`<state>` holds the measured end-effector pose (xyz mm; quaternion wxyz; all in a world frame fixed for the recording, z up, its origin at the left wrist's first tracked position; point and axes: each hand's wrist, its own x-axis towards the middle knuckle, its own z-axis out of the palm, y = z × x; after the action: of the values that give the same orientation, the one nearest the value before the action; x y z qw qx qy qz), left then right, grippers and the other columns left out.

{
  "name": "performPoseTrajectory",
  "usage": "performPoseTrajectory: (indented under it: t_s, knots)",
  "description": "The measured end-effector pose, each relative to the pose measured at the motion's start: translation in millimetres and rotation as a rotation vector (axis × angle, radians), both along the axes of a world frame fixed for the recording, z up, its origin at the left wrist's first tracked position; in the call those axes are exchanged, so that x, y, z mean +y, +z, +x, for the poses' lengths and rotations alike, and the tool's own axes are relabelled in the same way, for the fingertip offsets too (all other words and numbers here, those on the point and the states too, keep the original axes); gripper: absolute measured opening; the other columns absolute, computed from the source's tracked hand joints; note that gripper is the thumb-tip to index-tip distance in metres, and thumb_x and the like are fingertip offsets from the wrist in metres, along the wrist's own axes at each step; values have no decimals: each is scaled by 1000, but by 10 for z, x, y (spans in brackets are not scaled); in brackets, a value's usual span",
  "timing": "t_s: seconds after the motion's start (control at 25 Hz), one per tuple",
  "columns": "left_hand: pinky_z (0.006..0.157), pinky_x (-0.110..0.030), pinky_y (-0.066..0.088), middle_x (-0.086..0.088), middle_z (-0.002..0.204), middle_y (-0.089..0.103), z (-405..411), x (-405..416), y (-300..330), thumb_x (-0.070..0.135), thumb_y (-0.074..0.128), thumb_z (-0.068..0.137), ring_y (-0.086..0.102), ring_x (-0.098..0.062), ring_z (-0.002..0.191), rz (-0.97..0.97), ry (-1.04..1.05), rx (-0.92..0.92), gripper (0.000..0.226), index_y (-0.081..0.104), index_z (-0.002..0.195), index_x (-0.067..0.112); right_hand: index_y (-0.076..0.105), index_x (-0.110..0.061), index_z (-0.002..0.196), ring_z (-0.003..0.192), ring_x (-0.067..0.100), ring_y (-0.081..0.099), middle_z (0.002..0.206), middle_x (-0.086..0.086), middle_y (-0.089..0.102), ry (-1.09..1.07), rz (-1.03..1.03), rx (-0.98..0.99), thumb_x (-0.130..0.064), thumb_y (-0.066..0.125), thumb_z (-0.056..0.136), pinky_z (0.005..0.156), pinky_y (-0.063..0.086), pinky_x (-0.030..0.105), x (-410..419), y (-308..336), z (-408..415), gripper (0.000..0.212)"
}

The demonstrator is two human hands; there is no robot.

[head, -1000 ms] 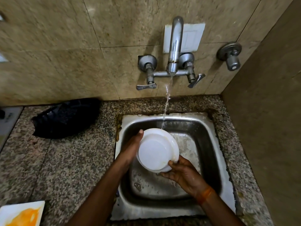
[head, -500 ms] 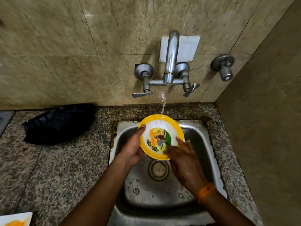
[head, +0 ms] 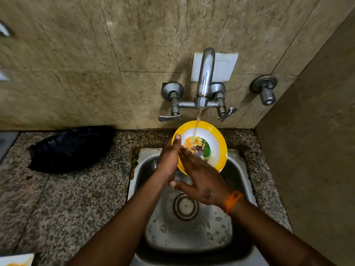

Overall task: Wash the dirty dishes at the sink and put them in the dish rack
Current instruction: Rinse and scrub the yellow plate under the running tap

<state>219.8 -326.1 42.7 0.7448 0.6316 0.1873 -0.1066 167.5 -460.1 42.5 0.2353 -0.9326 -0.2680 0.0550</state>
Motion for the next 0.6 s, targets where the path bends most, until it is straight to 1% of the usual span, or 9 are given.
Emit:
performPoseTrajectory:
  t_s: [0.04,0.08,0.16,0.24,0.32,0.36,0.44,0.52,0.6]
  knots:
    - [109,-46,50,0,129,72,-19,35,-16,71,56,87,67,-19,119,-21,14,9,66,67,132,24,14,-15,163,158,20,3,171,7,9,-12,-105,-44,-78,28,95,129,10,40,-72,22,39,94]
    - [107,-45,50,3,126,72,-47,63,-18,69,54,91,68,-16,116,-51,21,15,63,65,132,23,13,-15,163,158,22,2,171,8,7,-46,-199,-61,-81,15,94,128,10,44,-163,10,115,96]
    - [103,-36,48,14,117,70,-95,44,10,54,46,103,66,-4,107,-85,2,3,39,61,128,28,12,-13,163,158,23,-2,171,10,0,-111,-231,-59,-81,1,92,127,10,49,-260,28,284,99]
    - [107,-34,46,16,117,68,-90,40,5,48,44,106,64,-5,113,-65,-33,-5,31,63,124,31,8,-11,163,158,22,-5,171,10,-4,-36,-131,-27,-76,6,96,128,6,45,-143,30,263,93]
    - [112,-39,46,8,123,69,-48,111,43,48,46,105,63,-13,121,-18,-5,-38,30,66,119,31,8,-13,164,158,16,-2,172,6,0,81,-42,33,-70,18,100,129,6,38,-35,-3,94,86]
    - [113,-42,46,5,127,70,-11,165,26,51,48,104,63,-16,123,-12,18,-53,30,68,117,32,10,-14,164,158,15,0,172,4,3,118,-65,14,-69,21,101,129,8,37,-54,-8,57,84]
    - [111,-47,48,4,131,70,-7,220,-2,62,51,96,65,-18,124,-20,35,-59,37,70,116,36,12,-13,163,159,21,1,171,7,5,106,-218,-89,-73,16,99,129,6,41,-186,-8,174,88]
    - [109,-50,50,4,134,70,-23,204,-20,69,52,87,65,-19,124,-20,25,-64,48,69,119,38,9,-9,163,158,26,-4,171,14,-1,0,-335,-102,-80,1,93,128,2,44,-281,25,378,100]
    - [109,-48,49,5,134,69,-29,131,-15,72,53,88,64,-18,125,-5,-9,-63,52,69,122,37,2,-9,163,158,27,-8,170,15,-8,-22,-252,-58,-81,1,93,128,4,47,-175,43,408,101]
